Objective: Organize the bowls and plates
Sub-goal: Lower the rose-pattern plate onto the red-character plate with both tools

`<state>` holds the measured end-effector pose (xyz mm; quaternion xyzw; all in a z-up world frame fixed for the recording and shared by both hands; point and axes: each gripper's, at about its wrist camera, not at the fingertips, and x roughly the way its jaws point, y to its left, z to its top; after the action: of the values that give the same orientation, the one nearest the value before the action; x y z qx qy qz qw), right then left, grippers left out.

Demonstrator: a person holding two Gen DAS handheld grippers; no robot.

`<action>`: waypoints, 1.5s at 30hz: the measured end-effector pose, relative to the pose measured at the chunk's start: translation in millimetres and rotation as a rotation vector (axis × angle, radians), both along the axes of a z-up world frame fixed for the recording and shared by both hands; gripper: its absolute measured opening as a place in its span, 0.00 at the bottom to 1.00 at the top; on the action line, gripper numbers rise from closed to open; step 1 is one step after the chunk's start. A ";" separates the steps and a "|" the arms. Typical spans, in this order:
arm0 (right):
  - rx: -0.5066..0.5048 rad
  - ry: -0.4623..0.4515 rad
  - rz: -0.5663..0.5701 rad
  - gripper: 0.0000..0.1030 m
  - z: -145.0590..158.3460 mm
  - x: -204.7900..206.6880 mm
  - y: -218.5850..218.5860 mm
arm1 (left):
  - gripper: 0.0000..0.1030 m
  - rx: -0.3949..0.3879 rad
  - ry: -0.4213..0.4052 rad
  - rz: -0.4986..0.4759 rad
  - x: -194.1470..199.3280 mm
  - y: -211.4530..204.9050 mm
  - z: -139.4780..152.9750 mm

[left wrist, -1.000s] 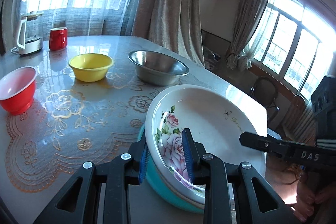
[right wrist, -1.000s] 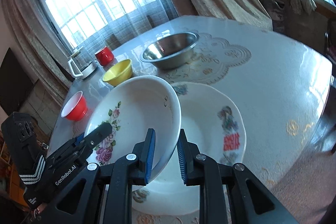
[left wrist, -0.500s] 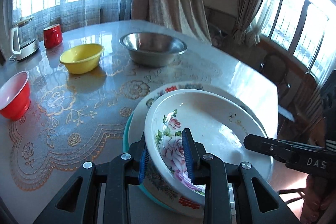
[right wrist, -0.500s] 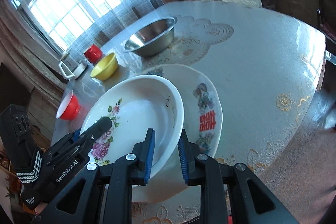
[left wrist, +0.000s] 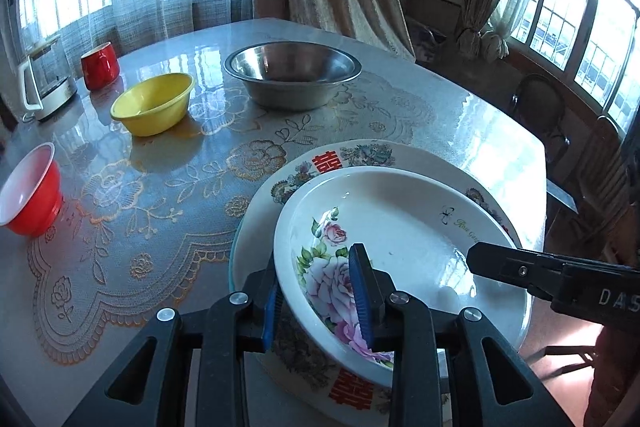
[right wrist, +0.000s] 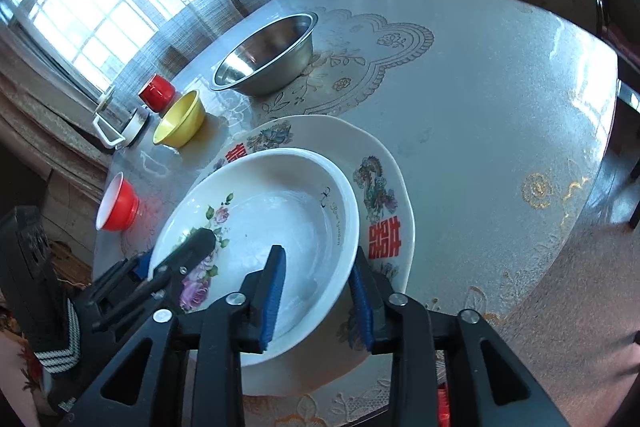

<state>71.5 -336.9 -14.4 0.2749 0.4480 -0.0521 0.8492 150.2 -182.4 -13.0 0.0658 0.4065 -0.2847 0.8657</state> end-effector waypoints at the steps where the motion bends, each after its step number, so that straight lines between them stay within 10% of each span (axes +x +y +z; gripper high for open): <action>1: 0.003 0.004 0.001 0.34 0.1 0.7 -0.4 | 0.30 -0.002 0.008 0.001 -0.1 0.4 0.3; 24: -0.145 -0.003 0.039 0.29 4.7 4.8 6.7 | 0.30 0.024 0.048 0.044 -8.4 4.5 5.1; 45: -0.201 0.043 0.083 0.32 14.3 -4.6 11.2 | 0.29 0.124 -0.076 0.040 -17.3 -9.7 -0.5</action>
<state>66.9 -325.7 0.0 0.1683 0.4695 -0.0676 0.8641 132.9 -192.1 -13.5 0.1219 0.3916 -0.2388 0.8802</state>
